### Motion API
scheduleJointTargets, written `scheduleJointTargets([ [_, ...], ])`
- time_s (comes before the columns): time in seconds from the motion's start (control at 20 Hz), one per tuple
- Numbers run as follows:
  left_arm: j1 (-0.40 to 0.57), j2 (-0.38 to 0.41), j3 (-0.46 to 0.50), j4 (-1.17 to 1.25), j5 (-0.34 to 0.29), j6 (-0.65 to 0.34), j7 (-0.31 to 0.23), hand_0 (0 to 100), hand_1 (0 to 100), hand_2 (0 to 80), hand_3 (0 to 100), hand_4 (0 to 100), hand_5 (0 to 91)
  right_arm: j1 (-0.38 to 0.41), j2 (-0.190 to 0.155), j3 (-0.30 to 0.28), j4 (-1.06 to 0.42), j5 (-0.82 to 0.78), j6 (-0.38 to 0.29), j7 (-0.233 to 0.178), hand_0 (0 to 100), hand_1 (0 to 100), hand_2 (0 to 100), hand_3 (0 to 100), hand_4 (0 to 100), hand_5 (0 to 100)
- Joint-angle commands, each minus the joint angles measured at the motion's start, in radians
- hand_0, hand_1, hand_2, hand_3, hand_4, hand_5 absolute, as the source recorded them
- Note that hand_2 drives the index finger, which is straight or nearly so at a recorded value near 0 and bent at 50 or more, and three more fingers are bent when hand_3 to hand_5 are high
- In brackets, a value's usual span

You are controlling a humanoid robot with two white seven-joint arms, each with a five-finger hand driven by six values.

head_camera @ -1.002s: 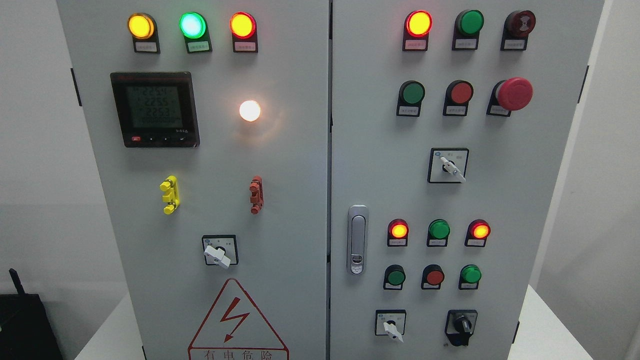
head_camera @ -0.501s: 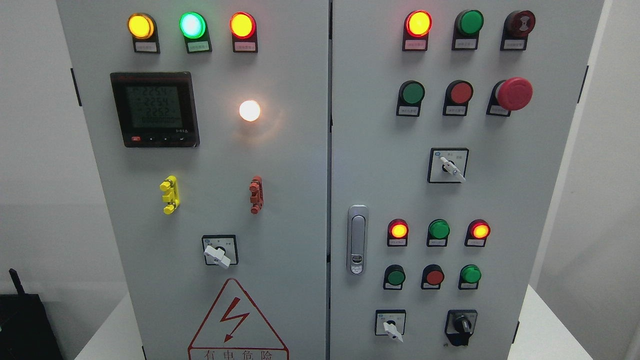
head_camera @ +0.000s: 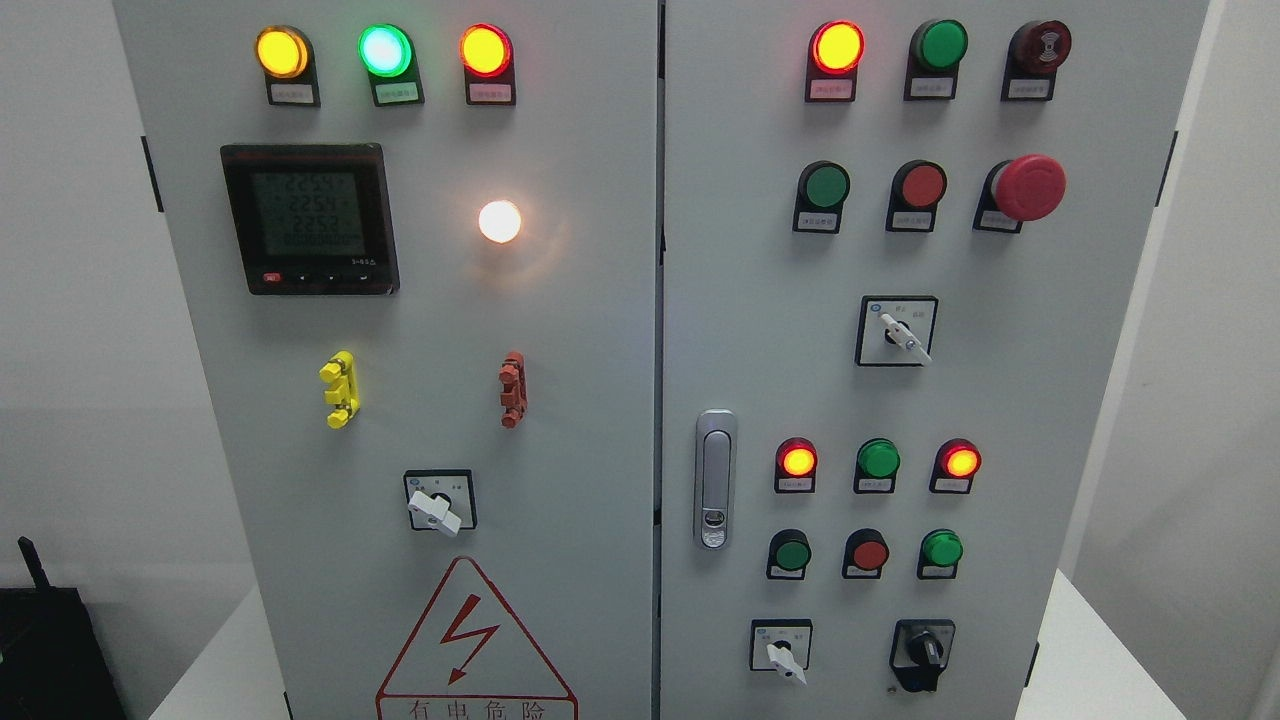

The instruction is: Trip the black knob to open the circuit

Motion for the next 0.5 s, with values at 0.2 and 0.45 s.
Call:
scheduleJointTargets([
  [0.2, -0.003, -0.002, 0.001, 0.000, 0.002, -0.003, 0.000, 12, 39, 0.0, 0, 0, 0.0, -0.027, 0.004, 0.003, -0.075, -0.004, 0.038, -0.005, 0, 9, 6, 100, 99, 99],
  [0.45, -0.004, -0.002, 0.001, 0.000, 0.002, -0.003, 0.000, 12, 39, 0.0, 0, 0, 0.0, -0.034, 0.006, 0.007, -0.104, -0.004, 0.058, -0.005, 0, 9, 6, 100, 99, 99],
])
